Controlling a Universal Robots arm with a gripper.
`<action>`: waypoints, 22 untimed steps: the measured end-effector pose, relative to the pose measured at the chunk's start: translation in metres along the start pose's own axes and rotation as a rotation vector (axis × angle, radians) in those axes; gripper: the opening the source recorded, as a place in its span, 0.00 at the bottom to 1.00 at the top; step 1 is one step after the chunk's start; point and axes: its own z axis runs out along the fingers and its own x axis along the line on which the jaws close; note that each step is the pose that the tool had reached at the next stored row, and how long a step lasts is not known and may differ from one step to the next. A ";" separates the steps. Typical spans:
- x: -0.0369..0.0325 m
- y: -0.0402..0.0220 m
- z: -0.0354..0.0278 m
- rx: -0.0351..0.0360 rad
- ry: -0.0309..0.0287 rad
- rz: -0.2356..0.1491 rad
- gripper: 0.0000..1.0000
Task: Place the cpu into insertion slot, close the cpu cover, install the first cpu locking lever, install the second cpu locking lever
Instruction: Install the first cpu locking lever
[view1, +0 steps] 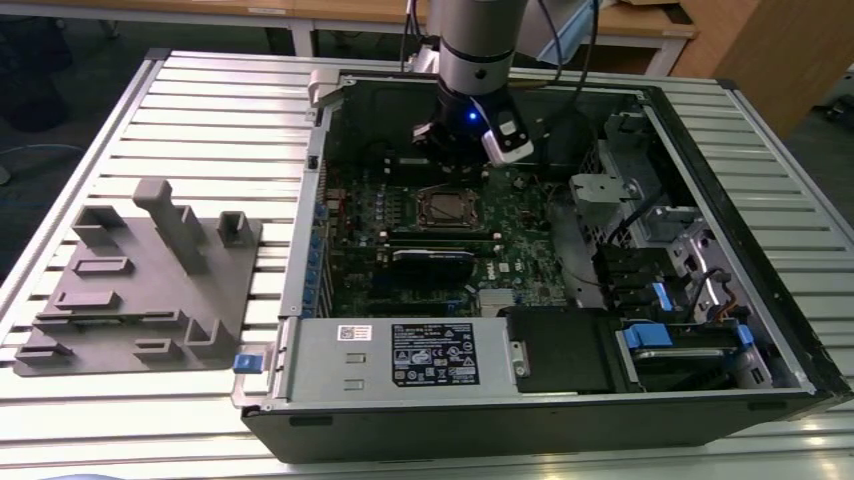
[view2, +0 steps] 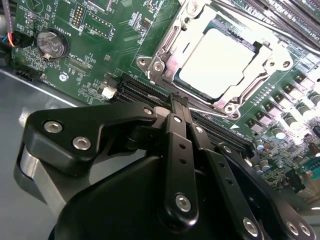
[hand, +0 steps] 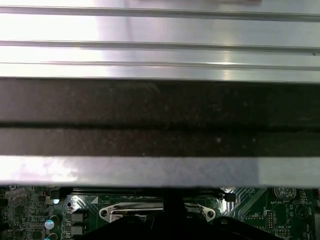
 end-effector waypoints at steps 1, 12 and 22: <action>0.0000 -0.0001 0.0002 -0.0001 0.0000 0.000 0.11; 0.0000 0.0042 0.0010 -0.0004 0.0000 0.000 0.11; 0.0000 0.0077 0.0016 -0.0003 0.0000 0.000 0.11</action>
